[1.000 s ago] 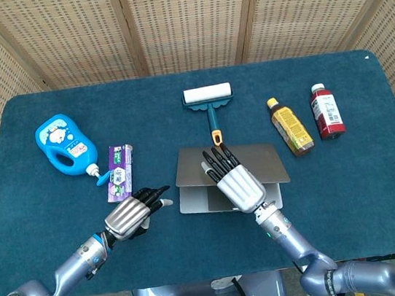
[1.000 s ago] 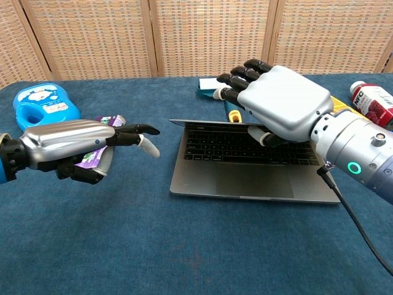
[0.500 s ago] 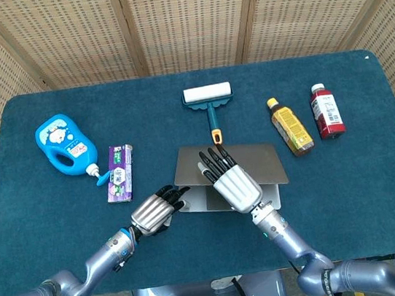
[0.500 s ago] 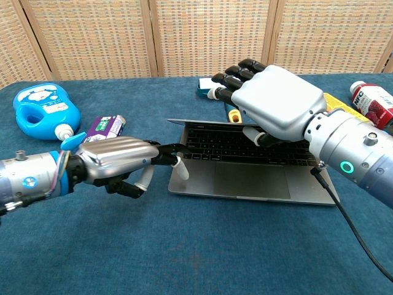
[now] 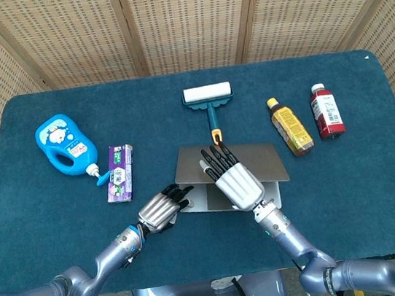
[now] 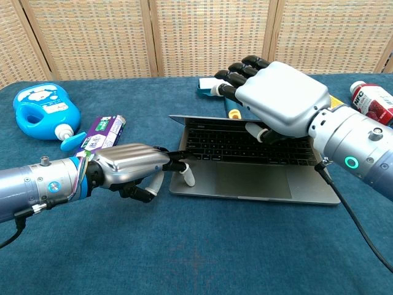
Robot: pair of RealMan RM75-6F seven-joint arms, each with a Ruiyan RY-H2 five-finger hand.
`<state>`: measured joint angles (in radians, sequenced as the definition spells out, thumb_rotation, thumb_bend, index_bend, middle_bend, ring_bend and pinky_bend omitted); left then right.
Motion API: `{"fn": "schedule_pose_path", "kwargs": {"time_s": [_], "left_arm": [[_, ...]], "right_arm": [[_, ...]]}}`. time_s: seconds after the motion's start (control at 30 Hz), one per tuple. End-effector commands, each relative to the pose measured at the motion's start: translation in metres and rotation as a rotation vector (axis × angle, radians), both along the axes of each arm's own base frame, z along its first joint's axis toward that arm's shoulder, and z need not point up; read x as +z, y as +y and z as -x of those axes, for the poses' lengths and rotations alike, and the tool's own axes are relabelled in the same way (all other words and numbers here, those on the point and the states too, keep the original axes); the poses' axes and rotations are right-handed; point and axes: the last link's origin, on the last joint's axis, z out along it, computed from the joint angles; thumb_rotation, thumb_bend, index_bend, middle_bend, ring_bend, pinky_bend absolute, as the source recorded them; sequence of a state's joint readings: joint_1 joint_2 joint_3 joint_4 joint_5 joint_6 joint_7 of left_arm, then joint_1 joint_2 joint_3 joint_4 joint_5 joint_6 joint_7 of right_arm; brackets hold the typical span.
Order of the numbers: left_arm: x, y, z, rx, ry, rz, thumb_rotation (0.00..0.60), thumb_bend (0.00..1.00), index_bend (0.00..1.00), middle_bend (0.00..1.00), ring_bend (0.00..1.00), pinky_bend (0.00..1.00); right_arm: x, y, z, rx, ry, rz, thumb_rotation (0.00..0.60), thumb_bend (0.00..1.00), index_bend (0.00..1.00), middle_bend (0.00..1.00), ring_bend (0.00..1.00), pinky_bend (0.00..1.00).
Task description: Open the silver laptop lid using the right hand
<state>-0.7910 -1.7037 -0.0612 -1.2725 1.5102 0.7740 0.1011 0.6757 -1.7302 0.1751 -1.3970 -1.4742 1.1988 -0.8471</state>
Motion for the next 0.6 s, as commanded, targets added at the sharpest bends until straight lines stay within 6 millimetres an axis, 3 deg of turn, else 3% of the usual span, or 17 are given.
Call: {"fn": "schedule_pose_path", "kwargs": {"time_s": [0.03, 0.3, 0.6], "left_arm": [[-0.002, 0.001, 0.0, 0.001, 0.004, 0.0, 0.6, 1.0, 0.26, 0.04, 0.17, 0.09], [-0.007, 0.001, 0.001, 0.003, 0.015, 0.003, 0.6, 1.0, 0.26, 0.05, 0.17, 0.09], [-0.007, 0.002, 0.003, 0.01, 0.029, -0.006, 0.6, 1.0, 0.26, 0.05, 0.17, 0.09]], "right_arm": [[0.0, 0.0, 0.0, -0.002, -0.002, -0.002, 0.6, 0.64, 0.16, 0.12, 0.05, 0.1], [0.008, -0.007, 0.003, -0.008, 0.005, 0.02, 0.6, 0.64, 0.16, 0.12, 0.05, 0.1], [0.035, -0.025, 0.016, -0.052, 0.015, 0.081, 0.6, 0.64, 0.16, 0.12, 0.05, 0.1]]}}
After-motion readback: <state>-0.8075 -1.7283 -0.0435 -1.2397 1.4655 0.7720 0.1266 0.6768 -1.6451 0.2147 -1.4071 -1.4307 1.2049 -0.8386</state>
